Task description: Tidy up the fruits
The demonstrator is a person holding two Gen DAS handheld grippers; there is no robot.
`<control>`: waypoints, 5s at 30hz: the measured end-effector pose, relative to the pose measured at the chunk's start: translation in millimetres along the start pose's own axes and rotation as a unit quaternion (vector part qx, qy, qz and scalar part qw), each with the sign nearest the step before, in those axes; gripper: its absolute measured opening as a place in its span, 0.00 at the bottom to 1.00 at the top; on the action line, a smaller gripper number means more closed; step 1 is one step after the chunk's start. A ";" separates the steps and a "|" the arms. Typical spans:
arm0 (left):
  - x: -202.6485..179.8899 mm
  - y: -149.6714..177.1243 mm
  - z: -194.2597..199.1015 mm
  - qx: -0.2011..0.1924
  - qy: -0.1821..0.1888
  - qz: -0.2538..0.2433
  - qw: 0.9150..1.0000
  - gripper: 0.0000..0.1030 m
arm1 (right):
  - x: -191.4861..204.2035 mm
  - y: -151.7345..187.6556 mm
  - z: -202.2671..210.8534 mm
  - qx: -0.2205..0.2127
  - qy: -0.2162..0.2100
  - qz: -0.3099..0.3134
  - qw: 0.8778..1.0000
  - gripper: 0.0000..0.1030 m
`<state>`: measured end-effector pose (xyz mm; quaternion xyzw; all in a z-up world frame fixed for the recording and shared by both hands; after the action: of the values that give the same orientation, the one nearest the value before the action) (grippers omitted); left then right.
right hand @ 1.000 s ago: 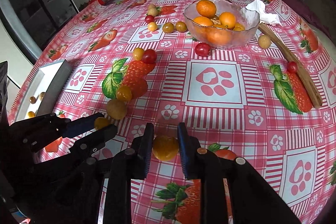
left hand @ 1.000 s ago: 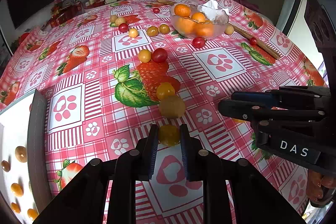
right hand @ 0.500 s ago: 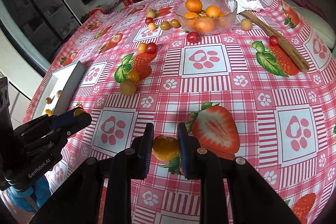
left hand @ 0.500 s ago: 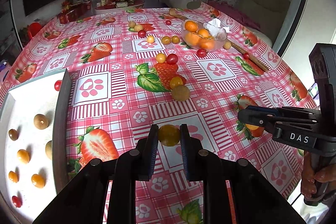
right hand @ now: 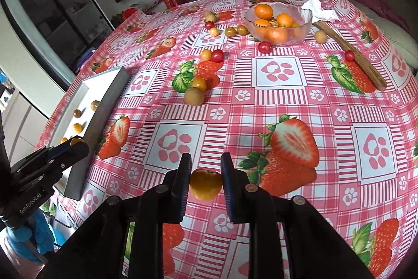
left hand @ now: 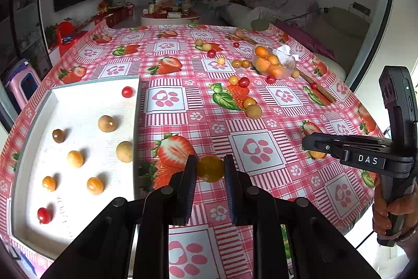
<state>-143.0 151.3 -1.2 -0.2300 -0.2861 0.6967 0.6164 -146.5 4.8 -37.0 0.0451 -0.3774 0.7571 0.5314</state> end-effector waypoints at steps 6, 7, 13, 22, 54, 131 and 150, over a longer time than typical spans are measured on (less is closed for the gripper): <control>56.6 12.6 7.6 0.001 -0.041 0.039 0.998 0.21 | 52.4 -15.4 -21.2 0.015 -0.045 0.024 0.999 0.25; 66.5 16.1 7.5 0.003 -0.048 0.045 0.998 0.21 | 62.5 -16.9 -25.5 0.018 -0.052 0.029 0.998 0.25; 117.6 39.0 1.1 0.024 -0.085 0.079 0.993 0.21 | 124.2 -21.6 -59.0 0.048 -0.089 0.062 0.993 0.25; 146.1 60.9 -19.8 0.060 -0.116 0.090 0.987 0.21 | 196.7 -15.0 -122.8 0.108 -0.127 0.094 0.981 0.25; 151.8 66.7 -30.4 0.072 -0.141 0.087 0.984 0.22 | 224.1 -8.0 -198.4 0.170 -0.077 0.164 0.969 0.47; -91.2 -42.7 -126.1 0.060 -0.017 -0.004 0.998 0.28 | -116.7 -110.9 -52.4 -0.043 0.083 -0.077 0.993 0.24; -66.6 -10.7 -68.4 0.051 -0.008 -0.002 0.999 0.28 | -104.4 -79.5 -37.1 -0.029 0.082 -0.065 0.994 0.67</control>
<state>-80.2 94.1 -46.0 -0.1923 -0.2555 0.7106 0.6267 -22.4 -40.7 -70.8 -0.0083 -0.3506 0.7108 0.6097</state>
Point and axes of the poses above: each gripper's, at about its wrist camera, not at the fingertips, and z roughly against the way its jaws point, x to its left, y to its underside, the point moved 10 cm from there along -z, roughly the way its jaws point, and after that the axes turned 13 degrees about -y, right-handed, at the moved point
